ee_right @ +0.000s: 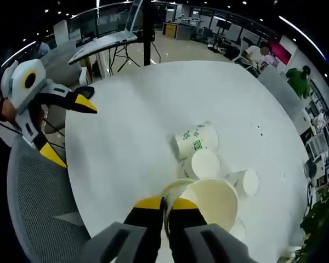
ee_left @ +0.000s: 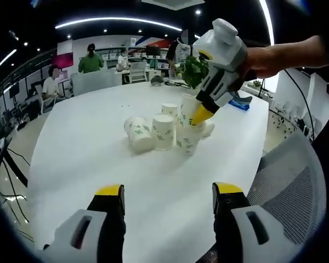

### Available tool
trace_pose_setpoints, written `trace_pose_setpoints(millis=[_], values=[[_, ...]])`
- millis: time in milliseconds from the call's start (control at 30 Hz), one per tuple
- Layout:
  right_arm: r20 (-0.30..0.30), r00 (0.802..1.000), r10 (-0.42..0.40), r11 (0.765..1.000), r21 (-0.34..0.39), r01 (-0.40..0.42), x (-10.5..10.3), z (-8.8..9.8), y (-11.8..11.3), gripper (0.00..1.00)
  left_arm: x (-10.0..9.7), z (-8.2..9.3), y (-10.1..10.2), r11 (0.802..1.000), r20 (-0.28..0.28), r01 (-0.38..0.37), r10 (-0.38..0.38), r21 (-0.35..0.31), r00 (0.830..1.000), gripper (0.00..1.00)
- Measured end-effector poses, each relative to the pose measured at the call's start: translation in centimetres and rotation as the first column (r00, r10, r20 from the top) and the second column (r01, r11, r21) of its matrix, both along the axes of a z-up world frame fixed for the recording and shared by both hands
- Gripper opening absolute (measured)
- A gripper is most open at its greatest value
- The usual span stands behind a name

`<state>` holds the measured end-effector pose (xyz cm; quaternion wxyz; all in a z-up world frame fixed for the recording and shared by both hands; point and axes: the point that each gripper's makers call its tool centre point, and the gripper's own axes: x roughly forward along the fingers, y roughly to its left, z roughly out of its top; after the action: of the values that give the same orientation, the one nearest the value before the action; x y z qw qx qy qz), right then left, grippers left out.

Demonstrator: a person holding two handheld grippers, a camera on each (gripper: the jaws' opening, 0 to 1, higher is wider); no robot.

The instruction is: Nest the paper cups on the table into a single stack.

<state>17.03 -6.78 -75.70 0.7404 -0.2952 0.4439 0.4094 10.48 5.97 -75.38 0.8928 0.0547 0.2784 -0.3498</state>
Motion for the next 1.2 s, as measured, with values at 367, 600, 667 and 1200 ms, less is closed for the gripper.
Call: trace_pose_setpoints(millis=[367,600,667,1200], values=[[0.004,1.0,-0.008,1.0,0.002,0.008,0.5,-0.1,-0.2,0.03,-0.2,0.0,0.2,1.0,0.0,-0.005,0.005,-0.001,1.0,0.64],[0.011,1.0,-0.006,1.0,0.004,0.006,0.3,0.4,-0.4,0.06,-0.1,-0.2,0.3,1.0,-0.001,-0.004,0.004,-0.003,1.0,0.63],[0.023,1.0,0.002,1.0,0.01,-0.003,0.1,1.0,-0.2,0.07,-0.1,-0.3,0.2,1.0,0.0,-0.002,0.002,-0.004,1.0,0.63],[0.124,0.946,-0.299,0.952,0.112,0.286,2.7,4.1,-7.8,0.27,0.1,-0.5,0.6,1.0,0.006,-0.022,0.022,-0.007,1.0,0.63]])
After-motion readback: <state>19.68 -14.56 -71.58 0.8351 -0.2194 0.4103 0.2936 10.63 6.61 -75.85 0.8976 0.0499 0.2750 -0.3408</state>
